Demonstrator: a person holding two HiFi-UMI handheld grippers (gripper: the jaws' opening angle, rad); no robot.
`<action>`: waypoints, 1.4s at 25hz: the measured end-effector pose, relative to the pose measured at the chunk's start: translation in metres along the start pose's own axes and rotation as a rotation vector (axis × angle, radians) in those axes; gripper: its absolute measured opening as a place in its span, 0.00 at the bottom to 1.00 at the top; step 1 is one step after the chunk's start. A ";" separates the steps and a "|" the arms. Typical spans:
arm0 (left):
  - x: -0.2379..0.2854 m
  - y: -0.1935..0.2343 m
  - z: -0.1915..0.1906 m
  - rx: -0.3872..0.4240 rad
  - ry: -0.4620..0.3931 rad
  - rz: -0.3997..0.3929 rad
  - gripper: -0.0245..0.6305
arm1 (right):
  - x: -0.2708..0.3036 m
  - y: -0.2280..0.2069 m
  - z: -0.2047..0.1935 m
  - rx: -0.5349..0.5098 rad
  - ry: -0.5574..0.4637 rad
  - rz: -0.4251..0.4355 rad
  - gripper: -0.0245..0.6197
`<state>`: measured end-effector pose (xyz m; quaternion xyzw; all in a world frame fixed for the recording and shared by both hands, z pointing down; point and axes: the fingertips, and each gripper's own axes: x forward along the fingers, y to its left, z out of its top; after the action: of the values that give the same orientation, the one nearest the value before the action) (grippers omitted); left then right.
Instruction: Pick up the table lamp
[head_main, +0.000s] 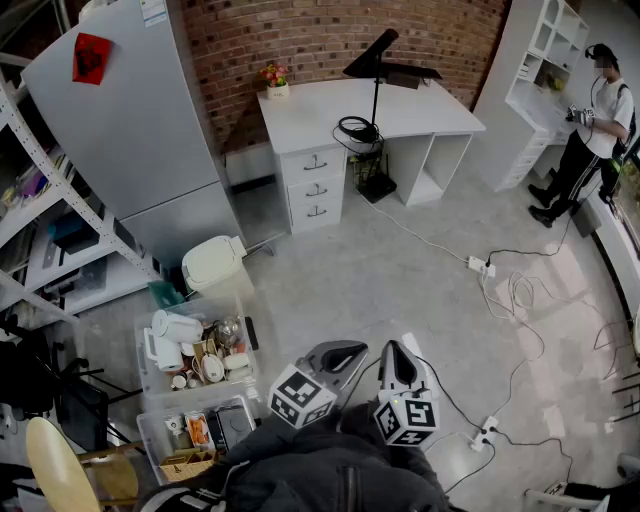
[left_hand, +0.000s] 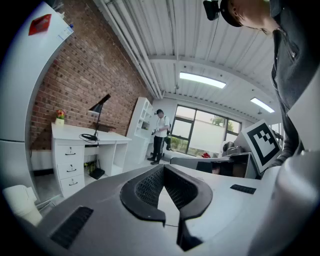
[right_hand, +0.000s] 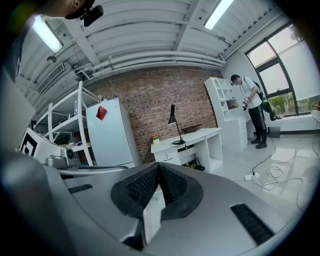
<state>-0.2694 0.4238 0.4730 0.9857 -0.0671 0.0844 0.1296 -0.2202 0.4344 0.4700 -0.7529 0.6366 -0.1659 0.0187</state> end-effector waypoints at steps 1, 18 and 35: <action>-0.002 0.001 0.000 -0.001 0.000 0.002 0.05 | 0.000 0.002 -0.002 0.003 0.003 0.001 0.05; 0.034 0.049 -0.002 -0.057 0.012 0.093 0.05 | 0.060 -0.021 -0.004 0.072 0.077 0.063 0.06; 0.188 0.119 0.051 -0.019 0.010 0.089 0.05 | 0.171 -0.141 0.065 0.075 0.037 0.074 0.06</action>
<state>-0.0964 0.2758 0.4875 0.9800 -0.1112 0.0946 0.1353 -0.0448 0.2840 0.4806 -0.7244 0.6576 -0.2026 0.0412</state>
